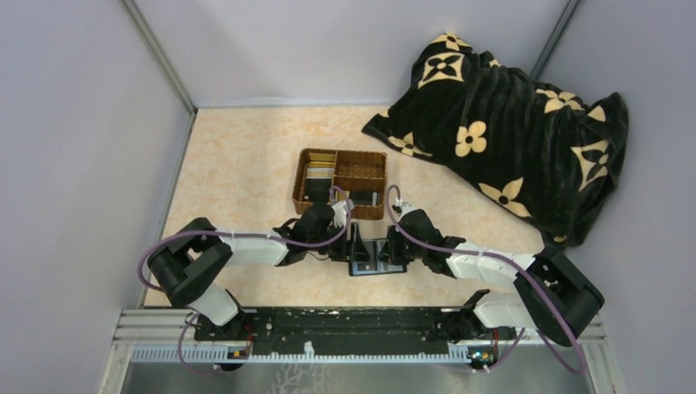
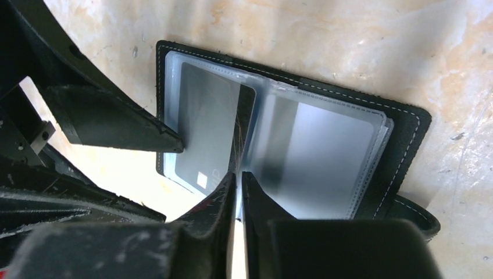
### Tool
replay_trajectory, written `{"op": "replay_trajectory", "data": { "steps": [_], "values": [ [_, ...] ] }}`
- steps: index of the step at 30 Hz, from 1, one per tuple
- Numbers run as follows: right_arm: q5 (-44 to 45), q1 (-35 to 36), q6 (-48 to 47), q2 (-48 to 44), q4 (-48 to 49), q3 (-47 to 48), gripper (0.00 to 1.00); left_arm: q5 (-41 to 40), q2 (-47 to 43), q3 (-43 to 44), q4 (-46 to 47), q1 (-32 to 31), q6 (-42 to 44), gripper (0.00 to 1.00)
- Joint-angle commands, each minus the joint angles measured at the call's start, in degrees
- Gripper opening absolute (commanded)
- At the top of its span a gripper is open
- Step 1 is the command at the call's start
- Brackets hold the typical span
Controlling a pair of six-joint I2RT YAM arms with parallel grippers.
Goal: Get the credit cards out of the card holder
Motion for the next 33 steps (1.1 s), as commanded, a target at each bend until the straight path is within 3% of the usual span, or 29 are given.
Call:
{"op": "replay_trajectory", "data": {
  "steps": [1,4,9,26,33],
  "values": [
    [-1.5,-1.2,0.9,0.4,4.4,-0.9,0.14,0.8,1.8,-1.1,0.9,0.3,0.4,0.64],
    [-2.5,-1.9,1.4,1.1,6.0,-1.7,0.25,1.0,2.2,-1.2,1.1,0.3,0.4,0.64],
    [-4.5,-2.2,1.8,2.7,8.5,-2.4,0.34,1.1,2.7,-1.5,1.5,0.4,0.3,0.64],
    [-5.6,-2.7,2.2,5.4,11.9,-3.4,0.34,-0.6,-3.1,-2.4,-3.1,0.9,1.4,0.64],
    [-6.2,-2.8,2.3,5.8,12.5,-3.4,0.34,-0.1,-1.3,-2.7,-1.9,1.0,1.3,0.64]
  ]
}}
